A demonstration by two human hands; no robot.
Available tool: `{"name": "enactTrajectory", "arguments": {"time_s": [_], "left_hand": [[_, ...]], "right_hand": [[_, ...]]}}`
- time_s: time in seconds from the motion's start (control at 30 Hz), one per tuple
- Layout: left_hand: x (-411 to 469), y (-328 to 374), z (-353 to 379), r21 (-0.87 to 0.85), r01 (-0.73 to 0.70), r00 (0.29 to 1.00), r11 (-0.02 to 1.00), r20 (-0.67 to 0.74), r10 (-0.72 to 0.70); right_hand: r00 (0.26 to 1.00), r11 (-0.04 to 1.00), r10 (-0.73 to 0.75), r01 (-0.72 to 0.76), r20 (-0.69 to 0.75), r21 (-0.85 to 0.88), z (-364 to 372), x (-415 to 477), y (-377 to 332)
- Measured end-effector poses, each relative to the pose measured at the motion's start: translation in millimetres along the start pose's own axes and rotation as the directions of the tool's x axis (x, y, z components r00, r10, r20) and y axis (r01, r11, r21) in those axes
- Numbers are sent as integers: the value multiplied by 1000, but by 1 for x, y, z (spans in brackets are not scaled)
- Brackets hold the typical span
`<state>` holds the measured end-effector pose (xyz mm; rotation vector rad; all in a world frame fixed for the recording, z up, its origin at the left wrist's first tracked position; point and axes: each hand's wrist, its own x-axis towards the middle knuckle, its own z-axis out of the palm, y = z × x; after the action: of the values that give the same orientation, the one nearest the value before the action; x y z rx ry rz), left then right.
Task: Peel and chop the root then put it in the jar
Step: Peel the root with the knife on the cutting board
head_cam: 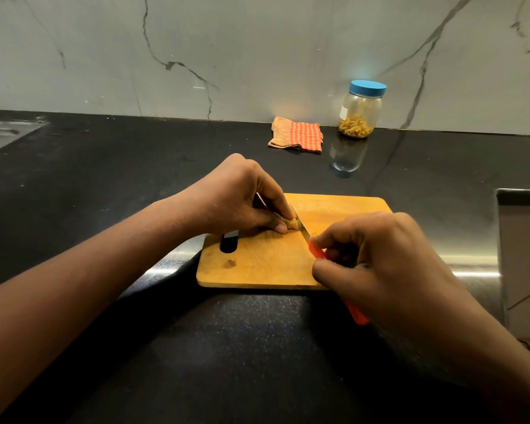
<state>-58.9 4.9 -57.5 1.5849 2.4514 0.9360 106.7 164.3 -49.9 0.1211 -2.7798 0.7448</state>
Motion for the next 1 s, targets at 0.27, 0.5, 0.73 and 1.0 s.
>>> {"name": "enactTrajectory", "arguments": {"time_s": [0.27, 0.5, 0.73, 1.0], "left_hand": [[0, 1, 0, 11, 21, 1000, 1000, -9, -21], [0, 3, -1, 4, 47, 999, 999, 4, -47], [-1, 2, 0, -19, 24, 1000, 1000, -9, -24], [-2, 1, 1, -24, 14, 1000, 1000, -12, -15]], "right_hand": [[1000, 999, -1, 2, 31, -43, 0, 1, 1], [999, 999, -3, 1, 42, 45, -13, -18, 5], [1000, 1000, -5, 5, -14, 27, -18, -25, 8], [999, 999, -29, 30, -34, 35, -13, -22, 3]]}}
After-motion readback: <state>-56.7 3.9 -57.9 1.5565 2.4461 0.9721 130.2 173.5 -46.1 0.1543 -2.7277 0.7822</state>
